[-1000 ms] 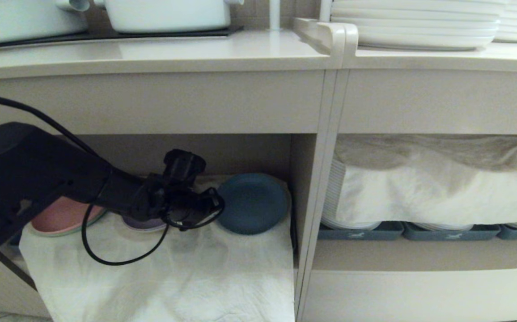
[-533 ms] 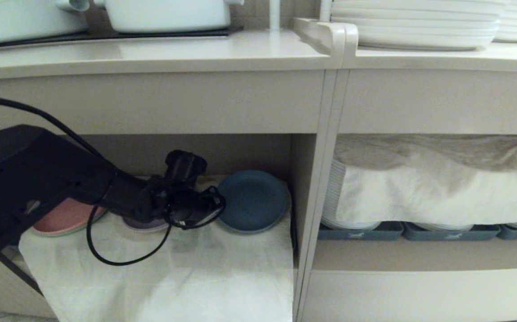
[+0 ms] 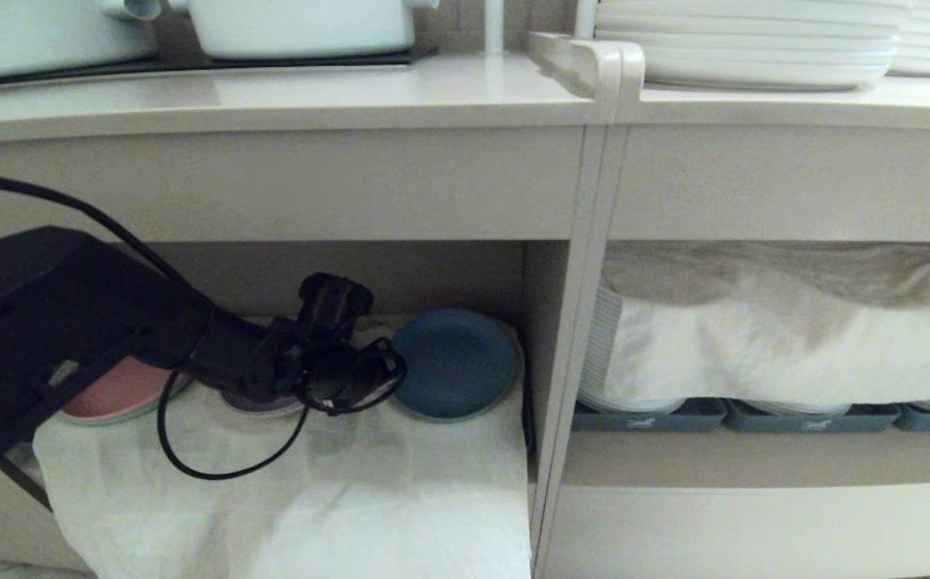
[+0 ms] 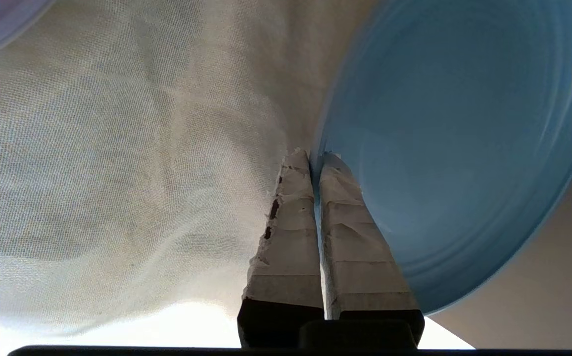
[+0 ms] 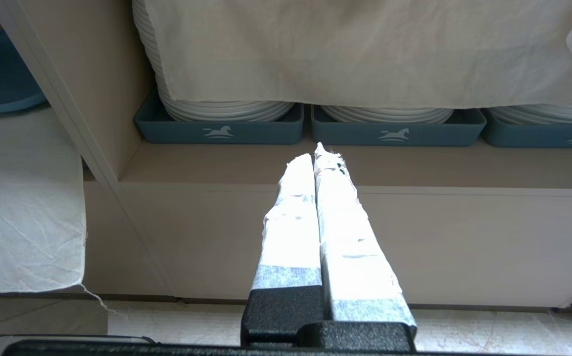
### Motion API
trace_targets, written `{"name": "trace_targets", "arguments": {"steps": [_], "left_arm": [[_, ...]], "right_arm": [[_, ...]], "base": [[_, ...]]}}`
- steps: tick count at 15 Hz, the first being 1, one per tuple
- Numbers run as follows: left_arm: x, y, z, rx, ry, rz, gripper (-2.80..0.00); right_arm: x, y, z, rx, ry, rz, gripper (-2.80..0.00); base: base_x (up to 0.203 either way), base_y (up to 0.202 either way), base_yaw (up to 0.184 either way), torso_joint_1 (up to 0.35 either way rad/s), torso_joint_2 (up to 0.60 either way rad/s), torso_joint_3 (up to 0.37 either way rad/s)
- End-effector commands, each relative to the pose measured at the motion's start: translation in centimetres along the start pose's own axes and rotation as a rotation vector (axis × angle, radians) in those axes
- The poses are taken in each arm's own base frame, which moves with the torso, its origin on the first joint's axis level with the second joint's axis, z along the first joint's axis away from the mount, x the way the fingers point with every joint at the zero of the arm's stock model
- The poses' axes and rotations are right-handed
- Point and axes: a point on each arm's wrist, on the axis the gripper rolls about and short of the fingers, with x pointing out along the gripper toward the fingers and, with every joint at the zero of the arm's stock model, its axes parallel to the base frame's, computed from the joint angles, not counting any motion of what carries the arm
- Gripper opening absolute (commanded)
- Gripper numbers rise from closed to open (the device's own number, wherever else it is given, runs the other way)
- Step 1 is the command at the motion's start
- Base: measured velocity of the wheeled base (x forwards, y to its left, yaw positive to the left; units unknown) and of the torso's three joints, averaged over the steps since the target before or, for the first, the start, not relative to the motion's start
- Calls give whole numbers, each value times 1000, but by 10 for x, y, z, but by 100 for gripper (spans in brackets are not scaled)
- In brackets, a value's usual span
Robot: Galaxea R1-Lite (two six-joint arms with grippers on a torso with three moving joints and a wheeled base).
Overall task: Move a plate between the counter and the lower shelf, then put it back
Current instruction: Put the plate in the cupboard
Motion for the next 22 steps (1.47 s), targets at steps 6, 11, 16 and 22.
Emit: {"name": "trace_targets", "arguments": {"steps": [6,11,16,22], "left_arm": [[7,3,-2,-6,-6,28,-280],[7,3,-3,-17,-5,28,-280],[7,-3,-9,-3,5,19,-280],[7,-5,-11,2,0,23,0]], "right_arm": [[0,0,0,0,1,0,-280],[0,0,0,0,-2,0,-280],[0,0,0,0,0,0,-280],[0,0,0,0,1,0,-280]], "base": [[0,0,0,0,0,0],[0,0,0,0,0,0],[0,0,0,0,0,0],[0,0,0,0,0,0]]}}
